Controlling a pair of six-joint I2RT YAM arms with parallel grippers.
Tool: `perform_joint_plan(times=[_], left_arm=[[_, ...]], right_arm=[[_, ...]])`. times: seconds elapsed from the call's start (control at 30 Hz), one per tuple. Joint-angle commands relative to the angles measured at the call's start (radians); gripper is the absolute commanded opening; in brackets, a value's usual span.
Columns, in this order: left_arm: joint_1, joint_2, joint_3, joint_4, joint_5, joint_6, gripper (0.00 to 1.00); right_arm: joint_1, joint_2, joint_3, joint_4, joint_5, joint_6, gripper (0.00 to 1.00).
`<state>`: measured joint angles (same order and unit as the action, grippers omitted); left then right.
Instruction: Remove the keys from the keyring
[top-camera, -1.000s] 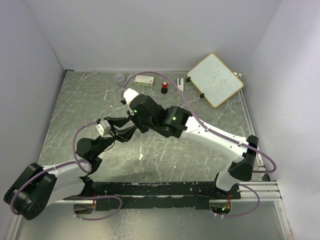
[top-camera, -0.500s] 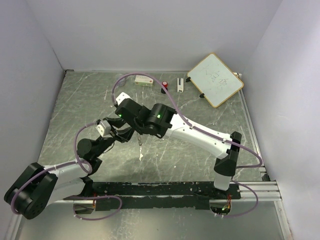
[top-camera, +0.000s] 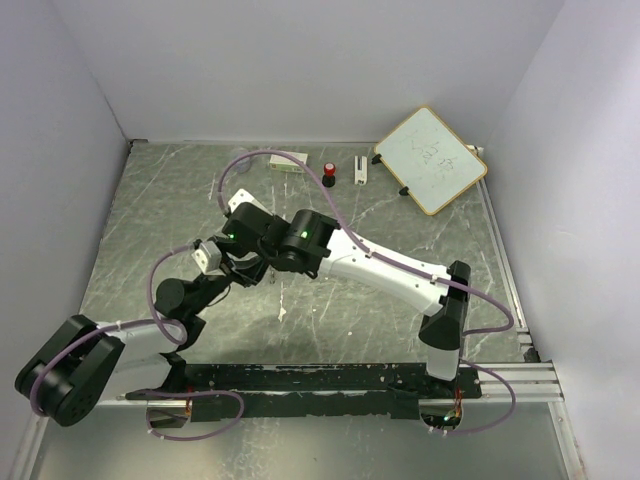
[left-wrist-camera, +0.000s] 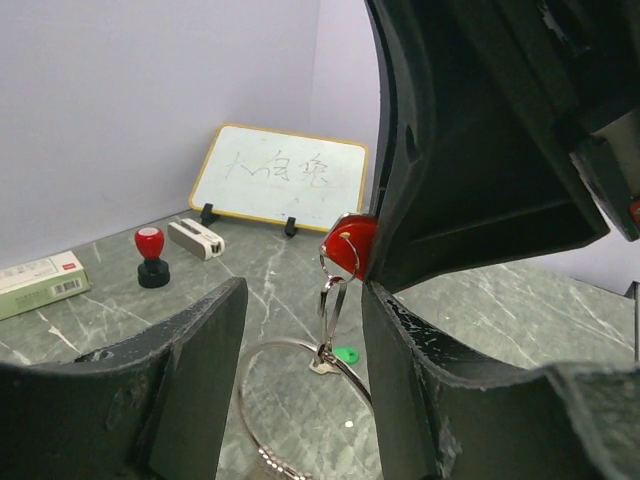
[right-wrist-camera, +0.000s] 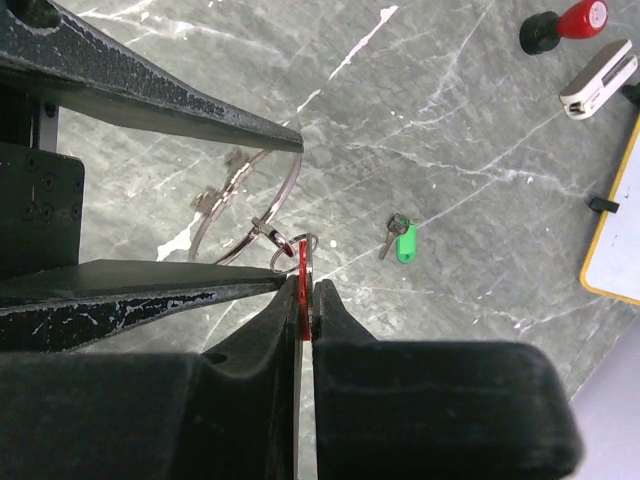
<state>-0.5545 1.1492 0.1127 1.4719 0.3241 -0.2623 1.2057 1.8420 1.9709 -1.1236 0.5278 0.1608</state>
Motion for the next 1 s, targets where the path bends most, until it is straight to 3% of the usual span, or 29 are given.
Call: perform_joint_plan(times=[0.0, 0.6, 0.97], left_arm=[[-0.014, 0.027, -0.005, 0.085, 0.051, -0.029, 0.60], [-0.067, 0.034, -0.002, 0.062, -0.021, 0.022, 0.52], [-0.099, 0.115, 0.001, 0.133, -0.092, 0.046, 0.49]], right_arm=[[0.007, 0.010, 0.037, -0.002, 0.043, 0.003, 0.00], [0.008, 0.021, 0.042, 0.017, 0.048, -0.005, 0.00], [0.011, 0.020, 0.035, 0.021, 0.035, -0.005, 0.00]])
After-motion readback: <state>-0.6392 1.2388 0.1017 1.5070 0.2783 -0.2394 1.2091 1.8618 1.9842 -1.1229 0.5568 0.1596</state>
